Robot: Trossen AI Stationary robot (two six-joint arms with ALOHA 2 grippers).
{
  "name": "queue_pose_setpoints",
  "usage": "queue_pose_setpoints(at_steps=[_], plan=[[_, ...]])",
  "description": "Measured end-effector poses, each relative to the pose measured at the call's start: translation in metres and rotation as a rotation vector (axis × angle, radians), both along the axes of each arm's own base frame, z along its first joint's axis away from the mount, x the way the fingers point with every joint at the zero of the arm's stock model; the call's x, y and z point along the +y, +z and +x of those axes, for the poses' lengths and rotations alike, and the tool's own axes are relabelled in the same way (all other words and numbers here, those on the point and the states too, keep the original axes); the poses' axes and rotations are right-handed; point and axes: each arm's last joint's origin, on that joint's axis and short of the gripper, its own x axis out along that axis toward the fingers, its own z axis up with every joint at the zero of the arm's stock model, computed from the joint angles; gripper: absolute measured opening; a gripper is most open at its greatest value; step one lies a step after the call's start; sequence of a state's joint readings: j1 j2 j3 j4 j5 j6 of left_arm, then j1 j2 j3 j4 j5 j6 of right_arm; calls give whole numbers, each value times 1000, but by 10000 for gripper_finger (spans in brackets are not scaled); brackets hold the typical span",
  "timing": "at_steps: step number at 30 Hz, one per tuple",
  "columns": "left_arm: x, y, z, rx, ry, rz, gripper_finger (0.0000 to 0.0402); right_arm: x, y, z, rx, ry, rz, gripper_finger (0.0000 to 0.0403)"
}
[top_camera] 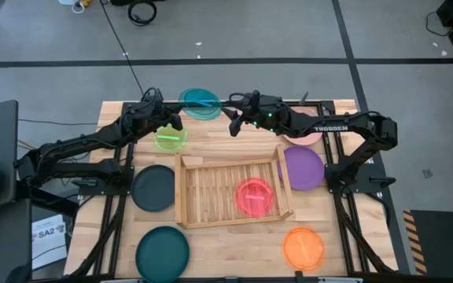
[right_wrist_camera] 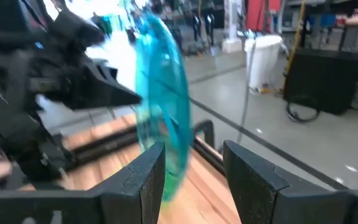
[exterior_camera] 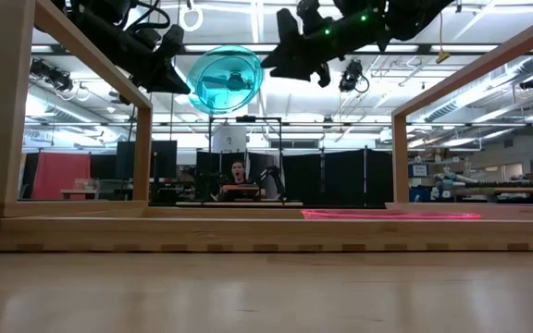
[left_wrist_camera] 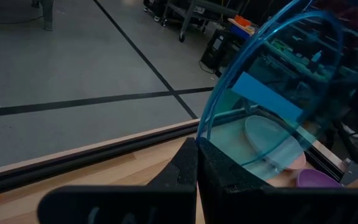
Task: Place and stack plates onto a shelf
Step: Stack the blue plate on top of the red plate on the shelf
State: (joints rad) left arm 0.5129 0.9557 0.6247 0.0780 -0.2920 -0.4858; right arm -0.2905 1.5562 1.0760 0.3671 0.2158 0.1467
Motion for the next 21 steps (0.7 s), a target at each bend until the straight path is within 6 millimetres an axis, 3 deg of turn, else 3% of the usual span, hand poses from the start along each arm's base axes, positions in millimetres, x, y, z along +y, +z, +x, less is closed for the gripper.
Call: queue_pose_setpoints(at_steps=[13,21], plan=[[-1,0,1,-1,-7,0,2,-8,-28,22,-7,-8,-20,163],[-1,0,1,0,-7,0,6,-8,-28,22,-8,-9,-22,102]])
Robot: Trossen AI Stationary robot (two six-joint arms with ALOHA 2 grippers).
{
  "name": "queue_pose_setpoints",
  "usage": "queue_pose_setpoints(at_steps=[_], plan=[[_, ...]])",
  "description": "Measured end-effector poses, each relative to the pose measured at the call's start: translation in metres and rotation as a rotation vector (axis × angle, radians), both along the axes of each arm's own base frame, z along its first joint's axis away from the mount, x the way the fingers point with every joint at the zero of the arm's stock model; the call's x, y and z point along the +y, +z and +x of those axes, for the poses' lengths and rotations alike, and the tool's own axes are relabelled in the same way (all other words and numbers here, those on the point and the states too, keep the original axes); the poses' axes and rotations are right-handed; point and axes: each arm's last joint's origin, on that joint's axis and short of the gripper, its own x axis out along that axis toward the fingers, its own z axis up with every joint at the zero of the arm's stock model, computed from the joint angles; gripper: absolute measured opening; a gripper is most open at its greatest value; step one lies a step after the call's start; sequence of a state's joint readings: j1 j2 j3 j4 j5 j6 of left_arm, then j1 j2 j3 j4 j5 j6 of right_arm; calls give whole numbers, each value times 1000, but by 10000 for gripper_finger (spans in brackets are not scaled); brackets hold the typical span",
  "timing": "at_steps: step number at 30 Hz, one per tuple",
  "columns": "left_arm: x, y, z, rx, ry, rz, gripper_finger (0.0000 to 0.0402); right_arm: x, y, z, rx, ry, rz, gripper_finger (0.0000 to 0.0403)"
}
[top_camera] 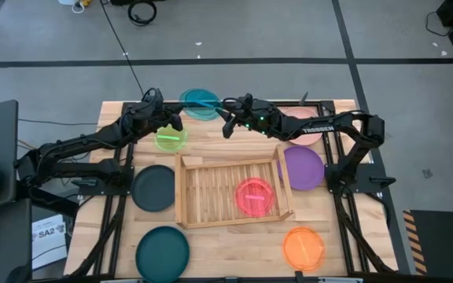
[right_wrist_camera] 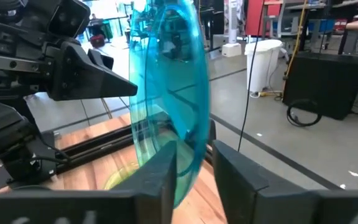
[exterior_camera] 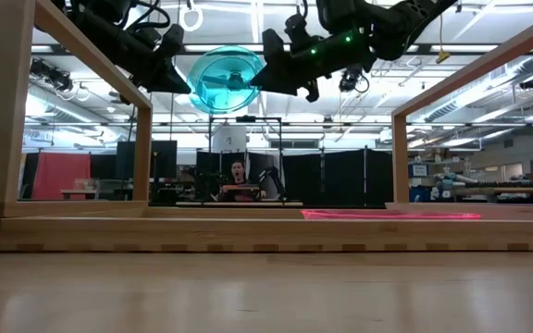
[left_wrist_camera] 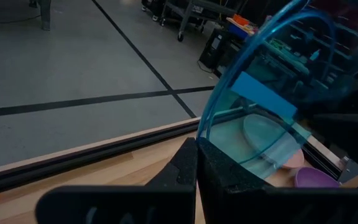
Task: Place and stack plates onto a shelf
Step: Stack the blue plate on top of the red plate on the shelf
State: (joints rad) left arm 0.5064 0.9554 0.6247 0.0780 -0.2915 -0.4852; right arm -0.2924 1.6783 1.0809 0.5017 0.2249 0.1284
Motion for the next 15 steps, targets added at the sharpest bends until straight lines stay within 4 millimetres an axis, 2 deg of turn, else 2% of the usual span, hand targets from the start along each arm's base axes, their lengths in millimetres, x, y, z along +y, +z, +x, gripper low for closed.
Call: queue_pose_setpoints(at_steps=[8,15], plan=[[0,0,0,0,1,0,7,0,0,0,0,-7,0,16],[0,0,0,0,1,0,8,0,0,0,-4,-9,8,18]])
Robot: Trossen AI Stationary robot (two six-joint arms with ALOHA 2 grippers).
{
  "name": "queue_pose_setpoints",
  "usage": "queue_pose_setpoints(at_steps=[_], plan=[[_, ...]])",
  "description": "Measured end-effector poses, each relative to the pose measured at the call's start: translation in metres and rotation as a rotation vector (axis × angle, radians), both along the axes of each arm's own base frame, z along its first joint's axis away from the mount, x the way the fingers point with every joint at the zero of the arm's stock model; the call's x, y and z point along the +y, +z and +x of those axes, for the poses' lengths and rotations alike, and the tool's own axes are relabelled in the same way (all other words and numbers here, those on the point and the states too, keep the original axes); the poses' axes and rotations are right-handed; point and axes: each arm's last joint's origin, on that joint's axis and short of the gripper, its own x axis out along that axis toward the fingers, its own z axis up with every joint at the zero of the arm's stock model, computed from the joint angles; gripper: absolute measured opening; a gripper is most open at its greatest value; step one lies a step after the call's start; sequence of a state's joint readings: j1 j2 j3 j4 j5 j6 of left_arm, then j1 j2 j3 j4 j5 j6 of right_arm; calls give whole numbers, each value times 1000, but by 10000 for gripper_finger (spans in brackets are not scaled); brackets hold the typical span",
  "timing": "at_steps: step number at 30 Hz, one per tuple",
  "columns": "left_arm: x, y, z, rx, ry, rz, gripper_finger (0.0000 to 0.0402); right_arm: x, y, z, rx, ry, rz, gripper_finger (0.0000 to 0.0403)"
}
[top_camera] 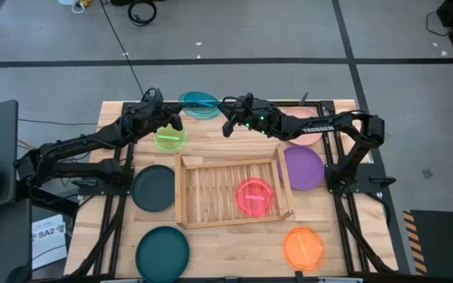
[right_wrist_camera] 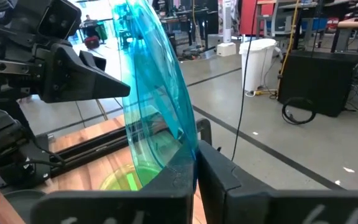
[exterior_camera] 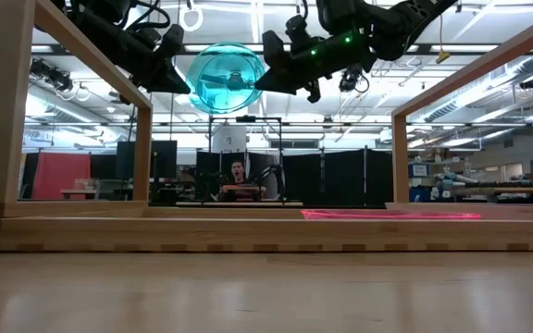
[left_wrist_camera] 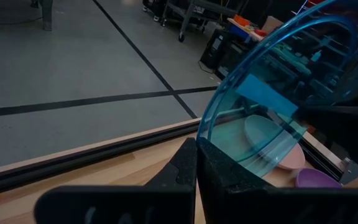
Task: Place and stack plates onto a shelf
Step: Stack the blue plate on top of the red plate on the shelf
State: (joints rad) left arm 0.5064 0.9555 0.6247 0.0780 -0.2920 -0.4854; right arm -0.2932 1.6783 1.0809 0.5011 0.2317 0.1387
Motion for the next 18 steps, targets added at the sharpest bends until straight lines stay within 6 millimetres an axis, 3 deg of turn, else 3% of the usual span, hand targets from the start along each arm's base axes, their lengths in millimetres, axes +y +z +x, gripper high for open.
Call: queue_pose_setpoints(at_steps=[9,18], plan=[[0,0,0,1,-1,-1,31,0,0,0,1,2,-3,6],[0,0,0,0,-2,0,90,-9,0,-3,2,-16,-2,6]])
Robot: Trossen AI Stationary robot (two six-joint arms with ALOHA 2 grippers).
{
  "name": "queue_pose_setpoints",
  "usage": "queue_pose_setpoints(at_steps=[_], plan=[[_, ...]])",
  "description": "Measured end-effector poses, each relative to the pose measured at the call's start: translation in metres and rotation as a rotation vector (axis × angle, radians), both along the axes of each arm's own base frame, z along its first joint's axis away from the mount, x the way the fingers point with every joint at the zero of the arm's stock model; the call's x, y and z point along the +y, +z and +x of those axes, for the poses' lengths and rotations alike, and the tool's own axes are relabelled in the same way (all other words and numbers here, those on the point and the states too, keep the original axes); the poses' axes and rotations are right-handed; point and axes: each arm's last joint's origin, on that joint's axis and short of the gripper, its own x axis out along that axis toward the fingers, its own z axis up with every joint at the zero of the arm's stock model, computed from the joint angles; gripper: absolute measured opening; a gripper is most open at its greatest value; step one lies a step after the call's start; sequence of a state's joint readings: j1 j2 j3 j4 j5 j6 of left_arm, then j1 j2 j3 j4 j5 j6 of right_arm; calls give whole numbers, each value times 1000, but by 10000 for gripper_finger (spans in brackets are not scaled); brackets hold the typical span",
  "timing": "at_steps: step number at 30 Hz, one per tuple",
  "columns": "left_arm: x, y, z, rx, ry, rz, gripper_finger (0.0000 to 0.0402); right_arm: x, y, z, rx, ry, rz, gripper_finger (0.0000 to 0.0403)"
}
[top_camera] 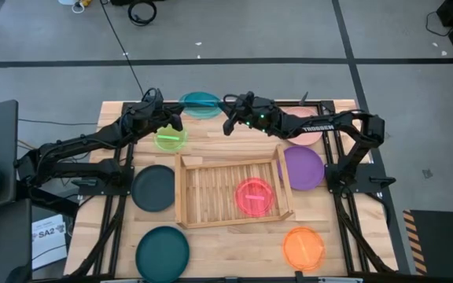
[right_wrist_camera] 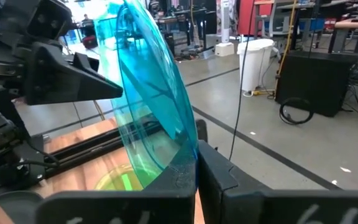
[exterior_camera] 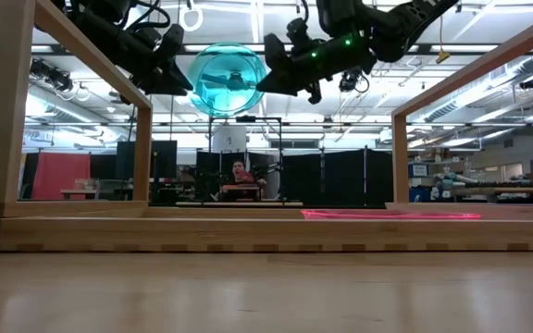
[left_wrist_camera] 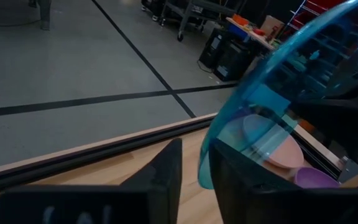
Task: Place and stack plates onto a shelf
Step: Stack the blue plate on top of the red plate on the shelf
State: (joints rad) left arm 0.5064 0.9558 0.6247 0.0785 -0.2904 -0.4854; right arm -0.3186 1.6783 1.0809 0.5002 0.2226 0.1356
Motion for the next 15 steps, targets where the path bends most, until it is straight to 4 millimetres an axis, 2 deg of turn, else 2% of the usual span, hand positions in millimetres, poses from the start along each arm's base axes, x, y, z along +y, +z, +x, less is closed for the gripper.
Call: queue_pose_setpoints(at_steps=[7,12,15], plan=[[0,0,0,0,1,0,126,-29,3,-13,8,-112,-27,6],[0,0,0,0,1,0,130,-59,8,-32,18,-234,-51,6],[0,0,0,1,0,0,130,-70,11,-43,7,-210,6,5]])
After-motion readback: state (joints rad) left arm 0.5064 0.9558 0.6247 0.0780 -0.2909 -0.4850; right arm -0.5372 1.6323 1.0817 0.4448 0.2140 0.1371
